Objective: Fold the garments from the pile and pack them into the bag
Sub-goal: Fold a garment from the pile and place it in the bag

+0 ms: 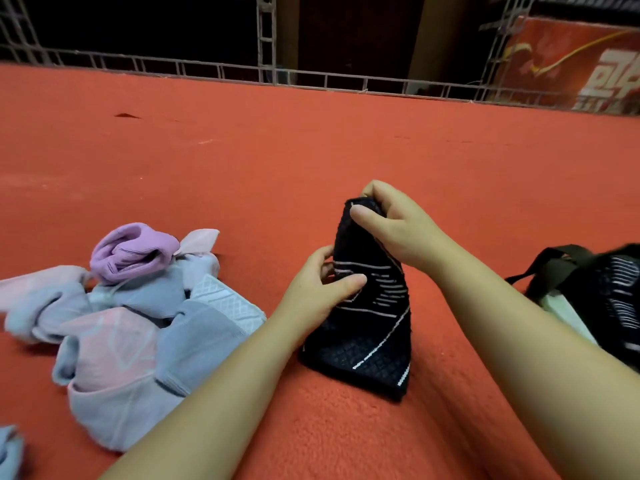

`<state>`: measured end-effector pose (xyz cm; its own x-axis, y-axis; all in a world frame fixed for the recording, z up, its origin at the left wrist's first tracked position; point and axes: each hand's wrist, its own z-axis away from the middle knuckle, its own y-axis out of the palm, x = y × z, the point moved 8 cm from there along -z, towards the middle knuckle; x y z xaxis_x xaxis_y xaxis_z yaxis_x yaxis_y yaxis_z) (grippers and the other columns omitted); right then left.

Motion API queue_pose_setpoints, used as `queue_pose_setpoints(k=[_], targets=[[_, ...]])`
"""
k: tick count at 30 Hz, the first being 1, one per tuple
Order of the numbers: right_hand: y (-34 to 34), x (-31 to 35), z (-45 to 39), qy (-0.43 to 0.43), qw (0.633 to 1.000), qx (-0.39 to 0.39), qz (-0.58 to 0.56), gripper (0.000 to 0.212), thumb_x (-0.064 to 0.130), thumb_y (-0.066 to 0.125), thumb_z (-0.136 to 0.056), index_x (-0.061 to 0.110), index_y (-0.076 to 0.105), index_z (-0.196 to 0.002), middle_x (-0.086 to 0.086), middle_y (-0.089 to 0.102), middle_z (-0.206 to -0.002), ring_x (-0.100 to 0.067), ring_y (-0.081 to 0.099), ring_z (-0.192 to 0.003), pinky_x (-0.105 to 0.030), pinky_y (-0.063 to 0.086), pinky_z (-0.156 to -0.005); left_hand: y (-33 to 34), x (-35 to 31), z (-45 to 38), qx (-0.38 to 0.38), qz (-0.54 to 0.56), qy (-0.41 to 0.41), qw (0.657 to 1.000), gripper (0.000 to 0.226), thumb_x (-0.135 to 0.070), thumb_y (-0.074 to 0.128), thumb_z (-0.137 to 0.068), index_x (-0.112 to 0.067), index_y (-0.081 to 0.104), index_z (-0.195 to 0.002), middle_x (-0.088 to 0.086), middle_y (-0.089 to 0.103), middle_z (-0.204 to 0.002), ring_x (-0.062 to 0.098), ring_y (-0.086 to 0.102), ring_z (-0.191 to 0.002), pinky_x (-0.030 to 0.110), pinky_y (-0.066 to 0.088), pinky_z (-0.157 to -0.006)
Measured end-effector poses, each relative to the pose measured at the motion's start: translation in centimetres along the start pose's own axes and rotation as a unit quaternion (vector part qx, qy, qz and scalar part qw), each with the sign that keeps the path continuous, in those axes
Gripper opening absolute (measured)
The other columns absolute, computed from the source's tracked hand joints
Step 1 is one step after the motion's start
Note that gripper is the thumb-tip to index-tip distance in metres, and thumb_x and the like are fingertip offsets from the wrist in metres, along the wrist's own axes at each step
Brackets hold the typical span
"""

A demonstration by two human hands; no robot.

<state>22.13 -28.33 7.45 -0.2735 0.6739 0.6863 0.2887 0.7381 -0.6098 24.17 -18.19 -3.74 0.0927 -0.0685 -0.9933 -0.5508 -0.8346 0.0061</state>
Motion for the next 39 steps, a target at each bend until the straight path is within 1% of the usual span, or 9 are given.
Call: queue_pose_setpoints(k=[3,9,16,21,26,31,34,37,39], targets=[[-2.9,3.2,0.9,-0.028,0.997,-0.028,0.064,0.019,0.022,0.053,-0.094,0.021,0.043,-0.079,0.010,0.044,-0.070,0.001,0.040,-0.060,-0.019,0.034,-0.058,1.1,-3.6,1.2,0.016,0.042,0.024,0.999,0.069,-0.034,0.076,-0.060,-0.017,0.052,-0.123,0.003,0.071,-0.103,0.015,0.067,-0.095,0.032,0.052,-0.085],[-6.1,8.1,2.6,-0.040,0.986,-0.062,0.152,0.023,0.034,0.057,-0.091,0.016,0.047,-0.079,0.008,0.049,-0.071,-0.009,0.044,-0.065,-0.025,0.036,-0.063,3.4,-11.1,4.1,0.046,0.039,0.049,0.997,0.014,-0.005,0.058,-0.089,-0.009,0.061,-0.102,0.008,0.069,-0.095,0.019,0.064,-0.085,0.030,0.051,-0.076],[-9.0,10.9,6.1,0.047,0.993,0.050,0.091,0.035,0.037,0.062,-0.089,0.010,0.054,-0.067,0.002,0.049,-0.060,-0.011,0.044,-0.055,-0.028,0.034,-0.054,1.6,-15.8,7.7,0.077,0.137,0.051,0.986,0.022,-0.005,0.048,-0.094,-0.007,0.057,-0.115,0.014,0.068,-0.100,0.021,0.067,-0.082,0.030,0.056,-0.072],[-8.9,13.9,8.4,-0.004,0.998,0.053,-0.039,0.030,0.036,0.063,-0.079,0.020,0.049,-0.058,-0.001,0.048,-0.057,-0.015,0.043,-0.056,-0.030,0.030,-0.053,1.2,-19.6,9.8,0.130,-0.027,0.118,0.984,0.057,-0.024,0.066,-0.074,-0.042,0.044,-0.123,-0.005,0.060,-0.119,0.016,0.064,-0.104,0.034,0.054,-0.084],[-8.1,17.5,9.5,-0.040,0.989,0.092,-0.113,0.025,0.032,0.063,-0.082,0.015,0.059,-0.065,0.007,0.060,-0.056,-0.009,0.054,-0.051,-0.022,0.043,-0.051,2.6,-23.4,10.9,0.164,-0.147,0.178,0.959,0.027,-0.028,0.069,-0.067,-0.026,0.060,-0.093,-0.010,0.060,-0.120,0.005,0.055,-0.114,0.032,0.044,-0.101],[-9.3,18.0,9.4,-0.044,0.994,0.026,-0.101,0.038,0.031,0.060,-0.090,0.020,0.051,-0.054,0.011,0.043,-0.047,-0.005,0.037,-0.043,-0.017,0.031,-0.044,3.1,-25.2,11.8,0.188,-0.136,0.218,0.948,0.013,-0.040,0.070,-0.060,-0.032,0.061,-0.064,-0.004,0.061,-0.080,0.014,0.055,-0.077,0.032,0.045,-0.078],[-8.9,17.8,10.0,-0.061,0.992,0.077,-0.078,0.047,0.053,0.052,-0.079,0.012,0.048,-0.057,0.006,0.041,-0.055,-0.010,0.036,-0.052,-0.021,0.031,-0.053,3.1,-25.5,12.2,0.225,-0.045,0.227,0.947,0.009,-0.031,0.067,-0.067,-0.027,0.060,-0.063,0.006,0.055,-0.075,0.017,0.050,-0.071,0.028,0.041,-0.068],[-8.3,16.0,10.4,-0.034,0.988,0.142,-0.041,0.057,0.050,0.068,-0.066,-0.005,0.065,-0.081,-0.003,0.058,-0.085,-0.015,0.055,-0.080,-0.032,0.043,-0.080,2.0,-25.2,11.9,0.256,0.017,0.213,0.943,0.009,-0.023,0.067,-0.070,-0.025,0.059,-0.066,0.012,0.049,-0.079,0.021,0.046,-0.072,0.029,0.039,-0.067],[-7.7,14.8,10.5,-0.015,0.986,0.167,0.000,0.045,0.050,0.074,-0.064,0.007,0.068,-0.075,0.008,0.060,-0.109,-0.009,0.057,-0.105,-0.034,0.040,-0.096,1.1,-24.6,11.3,0.259,-0.005,0.188,0.947,0.009,-0.024,0.069,-0.066,-0.024,0.062,-0.072,0.012,0.051,-0.082,0.018,0.049,-0.072,0.026,0.041,-0.068]])
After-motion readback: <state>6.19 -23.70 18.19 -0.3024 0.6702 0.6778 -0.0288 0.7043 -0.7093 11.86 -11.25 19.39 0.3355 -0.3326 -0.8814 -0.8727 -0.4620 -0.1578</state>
